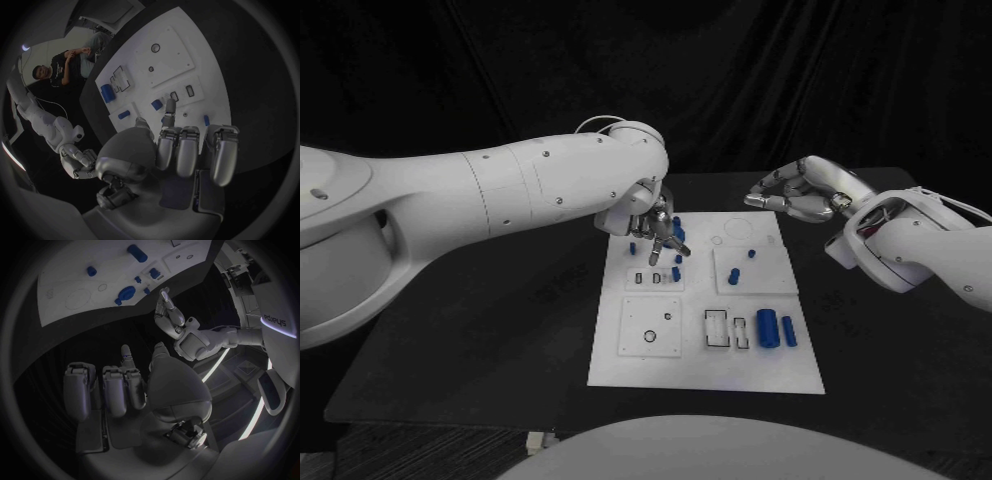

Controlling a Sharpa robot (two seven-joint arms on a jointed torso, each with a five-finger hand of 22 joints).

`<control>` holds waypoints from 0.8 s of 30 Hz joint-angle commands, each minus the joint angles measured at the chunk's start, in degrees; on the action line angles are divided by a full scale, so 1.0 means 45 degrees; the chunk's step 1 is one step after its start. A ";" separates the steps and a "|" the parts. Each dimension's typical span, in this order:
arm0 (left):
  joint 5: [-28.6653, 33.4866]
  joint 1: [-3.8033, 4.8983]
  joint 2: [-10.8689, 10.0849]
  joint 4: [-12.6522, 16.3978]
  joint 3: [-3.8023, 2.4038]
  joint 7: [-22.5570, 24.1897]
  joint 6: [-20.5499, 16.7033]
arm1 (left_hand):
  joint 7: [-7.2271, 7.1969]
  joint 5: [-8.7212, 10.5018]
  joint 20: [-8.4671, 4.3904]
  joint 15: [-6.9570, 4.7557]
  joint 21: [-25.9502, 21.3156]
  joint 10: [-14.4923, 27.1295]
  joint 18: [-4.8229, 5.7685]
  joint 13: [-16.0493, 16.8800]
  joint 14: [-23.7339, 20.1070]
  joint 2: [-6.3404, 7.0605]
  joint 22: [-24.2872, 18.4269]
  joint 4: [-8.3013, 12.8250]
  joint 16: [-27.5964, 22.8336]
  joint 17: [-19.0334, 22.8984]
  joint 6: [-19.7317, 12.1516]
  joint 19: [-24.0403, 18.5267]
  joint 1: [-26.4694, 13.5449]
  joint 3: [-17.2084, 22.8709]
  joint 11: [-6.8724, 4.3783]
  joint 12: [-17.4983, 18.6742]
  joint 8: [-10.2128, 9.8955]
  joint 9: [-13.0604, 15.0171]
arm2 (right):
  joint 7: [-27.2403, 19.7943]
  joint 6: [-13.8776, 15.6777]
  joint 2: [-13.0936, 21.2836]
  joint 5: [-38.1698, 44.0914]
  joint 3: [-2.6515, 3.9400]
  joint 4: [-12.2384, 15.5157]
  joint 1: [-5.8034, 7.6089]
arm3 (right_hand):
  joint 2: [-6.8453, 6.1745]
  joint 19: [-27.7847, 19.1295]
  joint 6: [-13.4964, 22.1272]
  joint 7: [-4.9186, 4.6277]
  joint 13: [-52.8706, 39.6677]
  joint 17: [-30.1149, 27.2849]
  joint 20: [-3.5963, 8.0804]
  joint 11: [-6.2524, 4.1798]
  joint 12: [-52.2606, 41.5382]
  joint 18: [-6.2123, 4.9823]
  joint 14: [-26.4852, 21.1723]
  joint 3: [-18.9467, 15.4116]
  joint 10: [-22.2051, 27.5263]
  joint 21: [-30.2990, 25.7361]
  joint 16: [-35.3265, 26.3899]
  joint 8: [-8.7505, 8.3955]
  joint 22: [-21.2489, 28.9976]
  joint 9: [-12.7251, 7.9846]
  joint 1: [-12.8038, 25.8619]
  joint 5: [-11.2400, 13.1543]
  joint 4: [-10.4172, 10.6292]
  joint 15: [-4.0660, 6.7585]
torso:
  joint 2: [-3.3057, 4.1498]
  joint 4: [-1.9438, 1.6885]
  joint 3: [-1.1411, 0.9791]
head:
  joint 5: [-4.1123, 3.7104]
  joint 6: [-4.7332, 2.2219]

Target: Assemble the parts on the task board

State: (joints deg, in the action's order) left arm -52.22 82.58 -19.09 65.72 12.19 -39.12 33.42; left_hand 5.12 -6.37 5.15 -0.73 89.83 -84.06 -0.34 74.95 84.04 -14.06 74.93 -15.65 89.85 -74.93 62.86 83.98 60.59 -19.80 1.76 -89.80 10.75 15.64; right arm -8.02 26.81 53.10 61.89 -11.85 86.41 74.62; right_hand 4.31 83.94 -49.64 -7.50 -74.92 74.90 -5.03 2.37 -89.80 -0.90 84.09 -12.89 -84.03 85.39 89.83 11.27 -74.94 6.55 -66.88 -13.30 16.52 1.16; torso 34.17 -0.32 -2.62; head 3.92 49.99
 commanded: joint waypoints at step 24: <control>0.0129 -0.0736 0.0819 -0.1062 -0.0014 0.0560 -0.0893 | -0.0126 -0.0599 -0.0068 -0.0199 -0.0062 -0.1321 0.0007 0.3344 0.1323 0.0273 0.3088 0.0735 0.0034 -0.3348 0.0265 0.1080 0.0810 0.1004 -0.0193 -0.0044 -0.0263 0.0286 | 0.0000 0.0145 -0.0043 0.0106 0.0009 0.0063 -0.0079 | 0.0046 0.0711 -0.0311 0.0014 -0.3351 0.3354 -0.0123 0.0133 -0.0045 -0.0087 0.1313 -0.0148 -0.1327 0.0053 0.0038 0.0160 -0.2969 0.0018 -0.0355 -0.0230 -0.0015 -0.0105 | -0.0008 0.0013 -0.0019 | 0.0229 0.0003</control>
State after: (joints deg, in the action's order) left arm -52.08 79.39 -15.58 61.05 12.18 -37.73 30.10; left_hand 4.71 -8.76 5.14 -1.14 89.83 -84.04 -0.36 74.95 84.05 -12.84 74.92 -12.30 89.85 -74.92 63.89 83.98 63.62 -15.50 1.35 -89.80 9.82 16.89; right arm -8.13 26.86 52.86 62.01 -11.86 86.50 74.40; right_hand 4.37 84.15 -50.57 -7.38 -74.91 74.90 -5.23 2.58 -89.80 -0.91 84.09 -13.20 -83.82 85.38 89.83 11.74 -74.92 6.56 -67.88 -14.11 16.52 1.16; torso 34.14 -0.25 -2.72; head 5.05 49.99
